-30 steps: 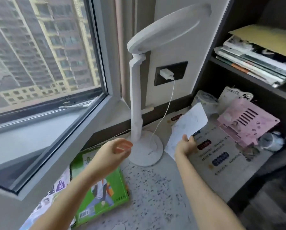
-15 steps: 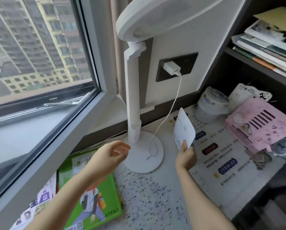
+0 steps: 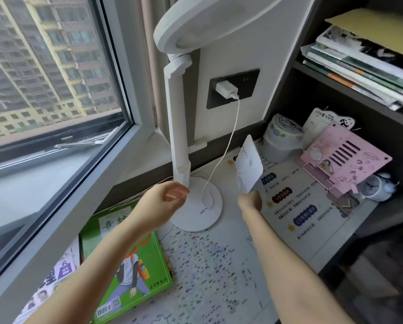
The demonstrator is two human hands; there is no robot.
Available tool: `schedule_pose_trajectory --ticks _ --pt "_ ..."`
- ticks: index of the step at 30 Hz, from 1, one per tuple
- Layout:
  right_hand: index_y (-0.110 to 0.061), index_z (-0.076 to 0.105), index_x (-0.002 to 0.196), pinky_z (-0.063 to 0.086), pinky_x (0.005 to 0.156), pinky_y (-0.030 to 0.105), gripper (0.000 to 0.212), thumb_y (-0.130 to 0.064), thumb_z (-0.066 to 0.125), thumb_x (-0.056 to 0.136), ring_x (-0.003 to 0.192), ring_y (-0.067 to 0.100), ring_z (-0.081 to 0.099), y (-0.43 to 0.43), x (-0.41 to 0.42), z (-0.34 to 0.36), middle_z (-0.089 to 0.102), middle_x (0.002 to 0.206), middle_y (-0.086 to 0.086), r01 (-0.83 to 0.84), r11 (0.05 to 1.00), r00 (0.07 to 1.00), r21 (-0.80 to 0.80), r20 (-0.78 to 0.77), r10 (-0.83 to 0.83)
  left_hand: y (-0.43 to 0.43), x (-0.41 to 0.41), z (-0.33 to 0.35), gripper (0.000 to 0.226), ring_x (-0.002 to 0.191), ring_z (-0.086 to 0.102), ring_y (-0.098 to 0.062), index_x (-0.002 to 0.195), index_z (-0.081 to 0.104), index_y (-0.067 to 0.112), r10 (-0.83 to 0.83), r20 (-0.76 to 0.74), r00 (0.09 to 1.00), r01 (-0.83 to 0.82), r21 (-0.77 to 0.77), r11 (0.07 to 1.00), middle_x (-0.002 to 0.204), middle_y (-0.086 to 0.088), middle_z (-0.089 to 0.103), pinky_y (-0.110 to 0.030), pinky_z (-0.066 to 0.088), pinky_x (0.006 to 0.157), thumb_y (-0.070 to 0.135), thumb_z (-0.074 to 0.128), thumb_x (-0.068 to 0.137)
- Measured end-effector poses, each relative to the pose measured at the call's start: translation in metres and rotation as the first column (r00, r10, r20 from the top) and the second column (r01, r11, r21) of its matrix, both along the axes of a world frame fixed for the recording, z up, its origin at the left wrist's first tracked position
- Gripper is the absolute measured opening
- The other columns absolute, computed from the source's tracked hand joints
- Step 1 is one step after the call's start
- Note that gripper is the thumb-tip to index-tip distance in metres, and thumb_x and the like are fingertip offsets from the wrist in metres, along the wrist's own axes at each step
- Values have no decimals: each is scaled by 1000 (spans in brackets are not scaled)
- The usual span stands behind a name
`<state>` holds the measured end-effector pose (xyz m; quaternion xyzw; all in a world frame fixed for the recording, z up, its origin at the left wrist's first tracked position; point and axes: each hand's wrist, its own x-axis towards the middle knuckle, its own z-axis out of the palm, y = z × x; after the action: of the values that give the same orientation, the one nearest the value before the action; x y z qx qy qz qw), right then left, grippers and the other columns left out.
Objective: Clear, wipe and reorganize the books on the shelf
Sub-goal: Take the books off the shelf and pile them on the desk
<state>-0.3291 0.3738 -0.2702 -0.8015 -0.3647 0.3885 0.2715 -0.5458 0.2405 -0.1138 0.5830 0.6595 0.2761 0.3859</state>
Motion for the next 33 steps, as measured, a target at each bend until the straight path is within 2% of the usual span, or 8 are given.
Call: schedule_pose_trajectory --ticks 4,9,13,16,19,23,26,33 --pt "-4 59 77 36 58 28 16 3 45 83 68 24 47 -63 -9 27 50 70 7 -114 993 991 43 71 111 -26 8 20 16 99 64 -6 99 65 32 -58 -9 998 59 45 997 107 12 68 -30 51 91 19 57 94" --pt "-8 65 77 56 65 39 17 -7 52 88 68 23 66 -165 -7 106 67 73 11 -405 891 906 206 -42 421 -64 33 52 16 96 65 -6 101 62 33 -236 -47 971 240 133 962 106 9 68 -31 52 91 19 57 94" --pt "-4 65 80 49 57 18 17 -9 54 92 62 4 61 -254 24 189 65 71 4 -576 747 784 333 -36 620 -95 71 83 22 94 65 -2 110 61 26 -427 -104 898 439 163 884 100 13 69 -20 48 91 12 55 94" --pt "-7 69 88 45 61 11 14 -10 57 94 63 -3 59 -303 56 234 65 73 -5 -645 679 747 350 102 658 -114 100 107 27 85 66 -2 98 61 31 -507 -81 858 511 226 829 91 12 70 -21 51 86 6 56 91" --pt "-11 71 90 46 59 12 10 -13 61 92 64 3 63 -354 102 275 68 73 -5 -596 664 792 452 194 579 -144 143 134 32 77 66 -1 93 61 31 -605 -58 794 595 274 755 83 7 70 -16 52 77 -1 56 89" --pt "-9 71 87 50 56 20 12 -12 61 92 64 12 67 -412 179 312 71 77 1 -416 687 909 596 242 340 -189 212 165 30 78 68 -11 98 63 30 -720 -51 692 684 366 631 83 4 72 -28 55 78 1 58 90" --pt "-12 72 86 50 54 22 13 -12 60 92 63 12 67 -450 245 332 71 73 1 -264 674 960 690 256 114 -220 273 181 24 76 67 -5 97 62 35 -768 -83 635 709 457 537 82 13 71 -15 51 69 12 59 91" --pt "-17 71 80 50 56 20 12 -13 63 89 60 10 66 -538 423 377 72 68 -1 -52 616 915 786 285 -287 -268 449 209 14 80 66 -6 102 65 30 -801 -3 598 647 592 481 87 7 71 -23 51 78 20 61 92"
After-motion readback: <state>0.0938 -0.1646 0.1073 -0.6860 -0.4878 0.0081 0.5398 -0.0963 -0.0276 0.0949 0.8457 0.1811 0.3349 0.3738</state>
